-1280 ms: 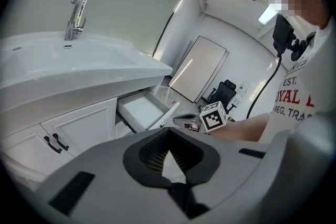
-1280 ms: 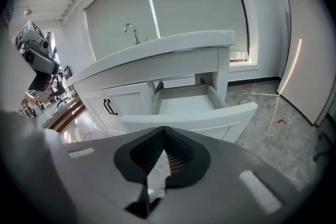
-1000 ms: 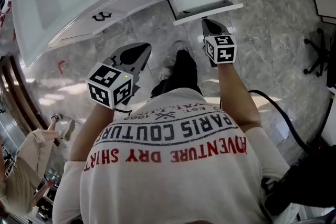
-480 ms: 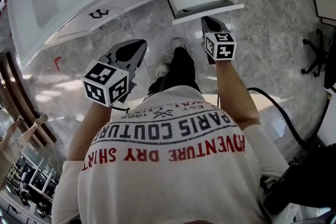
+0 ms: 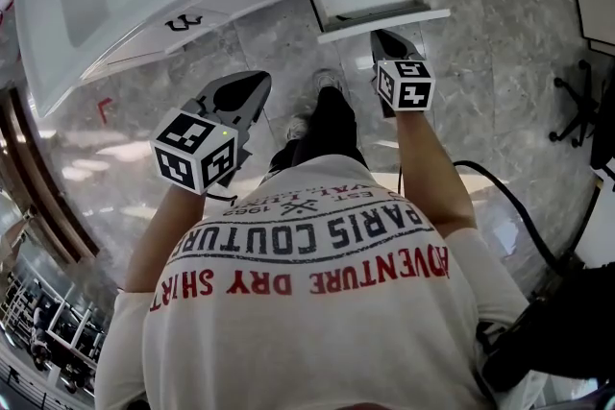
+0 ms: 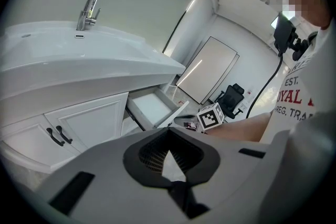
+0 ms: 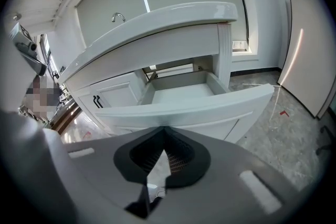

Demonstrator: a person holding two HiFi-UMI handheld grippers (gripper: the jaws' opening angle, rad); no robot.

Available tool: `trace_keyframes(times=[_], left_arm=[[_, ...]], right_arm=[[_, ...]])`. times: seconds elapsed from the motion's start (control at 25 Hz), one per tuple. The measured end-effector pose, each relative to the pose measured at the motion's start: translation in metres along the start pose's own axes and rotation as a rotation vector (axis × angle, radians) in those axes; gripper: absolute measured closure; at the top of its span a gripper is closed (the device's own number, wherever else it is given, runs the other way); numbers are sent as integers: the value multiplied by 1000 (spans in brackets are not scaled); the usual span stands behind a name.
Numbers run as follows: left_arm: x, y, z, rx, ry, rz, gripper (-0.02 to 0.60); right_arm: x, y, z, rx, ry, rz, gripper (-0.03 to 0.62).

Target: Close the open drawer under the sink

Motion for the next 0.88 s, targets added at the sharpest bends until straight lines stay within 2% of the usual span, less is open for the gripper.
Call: trace_keyframes(times=[0.32,0.88], left_arm=[[3,7,7,-18,-7,19,581],[6,32,18,-77,-15,73,581]], right_arm=[[11,-4,12,-17,7,28,592],[49,-8,58,-50,12,83,592]])
Point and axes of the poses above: the fingertips, and each gripper's own axes: x forward along the fingers, y to its left, z out of its top, the point moved 1 cm from there along -x, backward along the fingers, and after that the axes turned 4 degrees about z, right-handed, at the moved point
